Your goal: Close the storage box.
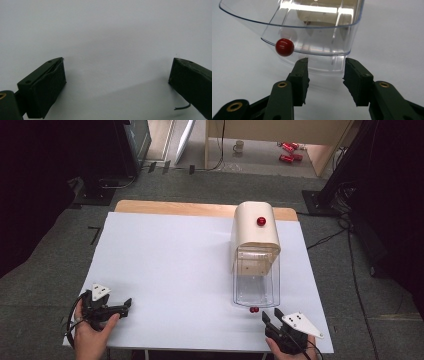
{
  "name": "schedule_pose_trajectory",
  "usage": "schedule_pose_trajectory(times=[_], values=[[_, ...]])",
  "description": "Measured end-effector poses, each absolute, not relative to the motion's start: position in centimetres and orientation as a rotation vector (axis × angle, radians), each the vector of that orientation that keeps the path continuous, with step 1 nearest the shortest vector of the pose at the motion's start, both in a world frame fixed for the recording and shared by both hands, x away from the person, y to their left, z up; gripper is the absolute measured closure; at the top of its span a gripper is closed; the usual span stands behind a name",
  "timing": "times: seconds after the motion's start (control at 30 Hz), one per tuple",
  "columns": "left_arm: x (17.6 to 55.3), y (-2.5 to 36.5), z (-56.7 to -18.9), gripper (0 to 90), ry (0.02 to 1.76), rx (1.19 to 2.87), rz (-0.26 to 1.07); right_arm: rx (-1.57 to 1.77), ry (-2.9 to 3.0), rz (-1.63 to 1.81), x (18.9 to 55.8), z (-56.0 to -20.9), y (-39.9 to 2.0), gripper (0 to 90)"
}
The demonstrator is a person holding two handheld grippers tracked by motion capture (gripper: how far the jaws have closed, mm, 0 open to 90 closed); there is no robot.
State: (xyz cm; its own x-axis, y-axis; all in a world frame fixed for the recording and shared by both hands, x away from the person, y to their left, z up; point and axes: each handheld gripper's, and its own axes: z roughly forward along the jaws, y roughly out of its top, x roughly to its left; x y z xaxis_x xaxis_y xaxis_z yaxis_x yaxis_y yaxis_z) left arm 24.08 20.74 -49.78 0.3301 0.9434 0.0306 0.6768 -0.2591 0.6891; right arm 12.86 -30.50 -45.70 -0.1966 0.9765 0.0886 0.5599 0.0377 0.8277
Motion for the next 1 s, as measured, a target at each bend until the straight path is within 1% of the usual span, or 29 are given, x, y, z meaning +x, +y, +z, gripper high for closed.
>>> schedule_pose_trajectory(times=[0.17, 0.43, 0.63, 0.67, 0.7, 1.0], values=[[24.1, 20.7, -49.8, 0.9, 1.418, 2.024, 0.603, 1.544, 1.81, 1.092, 12.8, -45.7, -29.6, 61.8], [24.1, 20.7, -49.8, 0.9, 1.418, 2.024, 0.602, 1.527, 1.844, 1.093, 12.7, -45.8, -28.6, 64.5], [24.1, 20.7, -49.8, 0.9, 1.418, 2.024, 0.603, 1.535, 1.838, 1.136, 12.7, -45.6, -28.1, 68.6], [24.1, 20.7, -49.8, 0.9, 1.418, 2.024, 0.603, 1.536, 1.833, 1.153, 12.8, -45.5, -28.0, 71.7], [24.1, 20.7, -49.8, 0.9, 1.418, 2.025, 0.603, 1.534, 1.834, 1.155, 12.8, -45.5, -27.9, 72.6], [24.1, 20.7, -49.8, 0.9, 1.418, 2.025, 0.602, 1.559, 1.815, 1.175, 12.9, -45.6, -27.7, 75.6]])
